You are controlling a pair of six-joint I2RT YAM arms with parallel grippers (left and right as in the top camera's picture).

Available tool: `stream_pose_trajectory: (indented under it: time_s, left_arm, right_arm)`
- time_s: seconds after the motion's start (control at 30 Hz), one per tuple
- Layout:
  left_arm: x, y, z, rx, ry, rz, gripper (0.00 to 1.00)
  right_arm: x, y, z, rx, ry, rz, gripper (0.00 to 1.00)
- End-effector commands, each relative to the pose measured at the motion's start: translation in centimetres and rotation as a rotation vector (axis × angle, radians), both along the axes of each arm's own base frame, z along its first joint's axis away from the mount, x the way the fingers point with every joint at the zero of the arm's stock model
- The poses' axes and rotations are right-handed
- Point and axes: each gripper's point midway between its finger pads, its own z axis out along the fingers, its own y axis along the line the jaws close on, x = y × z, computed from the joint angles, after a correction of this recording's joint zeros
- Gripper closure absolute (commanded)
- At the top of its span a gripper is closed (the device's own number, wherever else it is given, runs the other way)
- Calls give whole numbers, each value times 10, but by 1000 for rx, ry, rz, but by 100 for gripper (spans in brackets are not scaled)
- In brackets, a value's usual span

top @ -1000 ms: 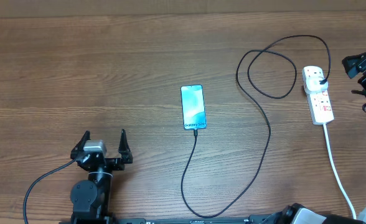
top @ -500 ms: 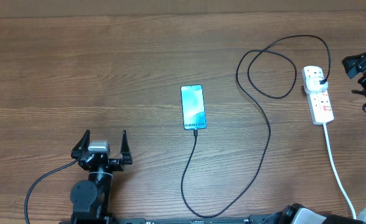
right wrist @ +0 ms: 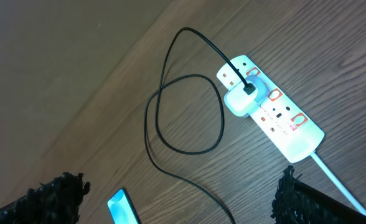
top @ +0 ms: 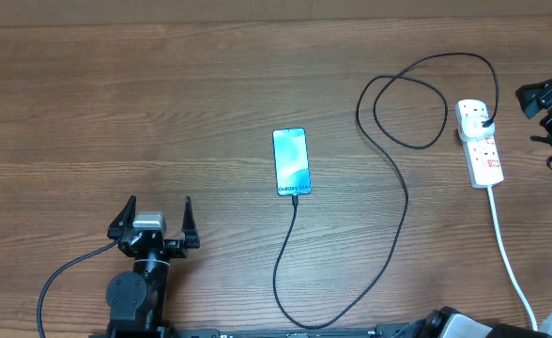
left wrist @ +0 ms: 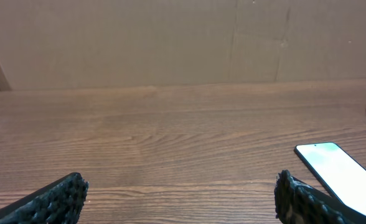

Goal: Plug charger to phone and switch on socket

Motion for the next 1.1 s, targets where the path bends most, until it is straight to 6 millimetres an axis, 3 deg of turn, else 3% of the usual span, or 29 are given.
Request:
stream_pose_trajectory:
  time_s: [0.0, 0.83, 0.93, 1.07]
  left_arm:
    - [0, -1, 1, 18, -8, -7, 0]
    - [0, -1, 1, 18, -9, -7, 0]
    - [0, 0, 1, 18, -9, -7, 1]
    - [0, -1, 1, 18, -8, -7, 0]
  right_arm:
    - [2, 0, 7, -10, -16, -1, 0]
    - [2, -6, 6, -36, -10, -20, 0]
    - [8, -8, 10, -68, -34, -21, 0]
    - [22, 3, 19, -110, -105, 22, 0]
